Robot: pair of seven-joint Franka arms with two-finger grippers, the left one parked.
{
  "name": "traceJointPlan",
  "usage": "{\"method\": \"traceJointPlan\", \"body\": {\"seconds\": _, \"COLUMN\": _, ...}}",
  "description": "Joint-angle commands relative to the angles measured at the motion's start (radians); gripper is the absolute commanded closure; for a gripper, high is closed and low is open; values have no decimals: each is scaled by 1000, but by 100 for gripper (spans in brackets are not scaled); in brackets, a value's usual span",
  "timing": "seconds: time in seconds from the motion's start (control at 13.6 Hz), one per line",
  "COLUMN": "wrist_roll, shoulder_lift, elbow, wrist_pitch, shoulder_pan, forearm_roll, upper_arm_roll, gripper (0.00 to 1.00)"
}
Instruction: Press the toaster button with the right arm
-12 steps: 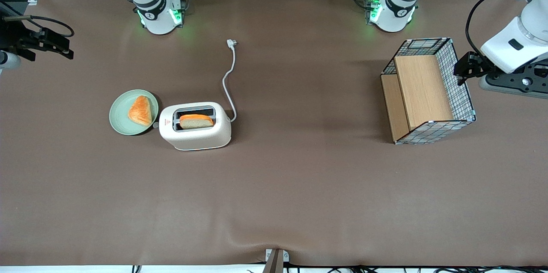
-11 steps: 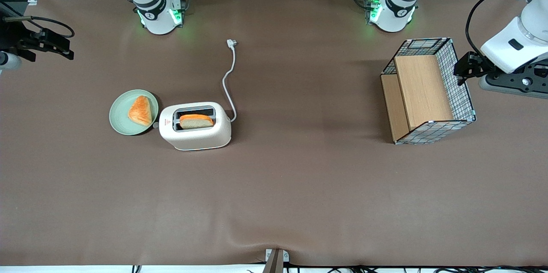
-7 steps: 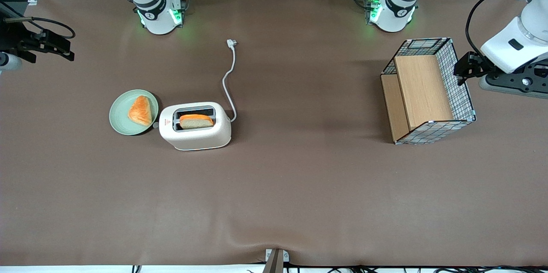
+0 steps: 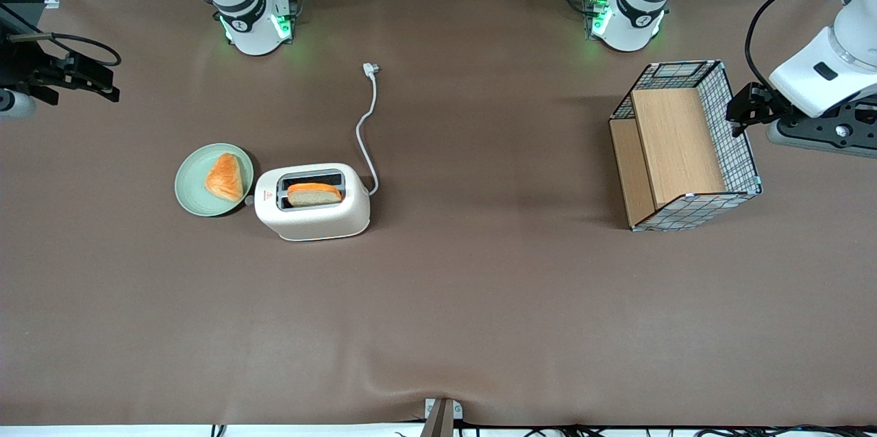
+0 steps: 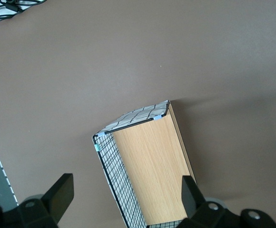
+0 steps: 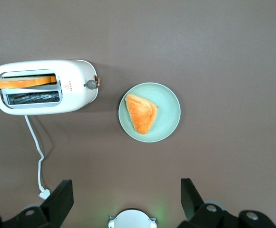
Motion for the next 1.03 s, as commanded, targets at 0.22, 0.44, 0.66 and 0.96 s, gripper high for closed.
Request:
{"method": "traceJointPlan", "body": {"seconds": 0.22, "wrist_roll": 13, "shoulder_lift": 28, "elbow": 11, "wrist_pitch": -4, "shoulder_pan": 22, "forearm_roll": -11, "upper_arm_roll": -6, "gripper": 0}}
{"method": "traceJointPlan", "body": {"seconds": 0.44, "wrist_roll": 13, "shoulder_lift": 31, "elbow": 5, "wrist_pitch": -3, "shoulder_pan": 22, "forearm_roll": -11, "upper_arm_roll": -6, "gripper": 0}}
{"method": "traceJointPlan", "body": {"seconds": 0.66, "wrist_roll": 13, "shoulder_lift": 31, "elbow": 3, "wrist_pitch": -4, "shoulder_pan": 22, "forearm_roll": -11, "upper_arm_roll": -5, "gripper": 0}}
{"method": "traceJointPlan", "body": {"seconds": 0.96, "wrist_roll": 13, "shoulder_lift": 34, "elbow": -6, "wrist_pitch": -3, "shoulder_pan": 22, "forearm_roll": -10, "upper_arm_roll": -6, "gripper": 0}}
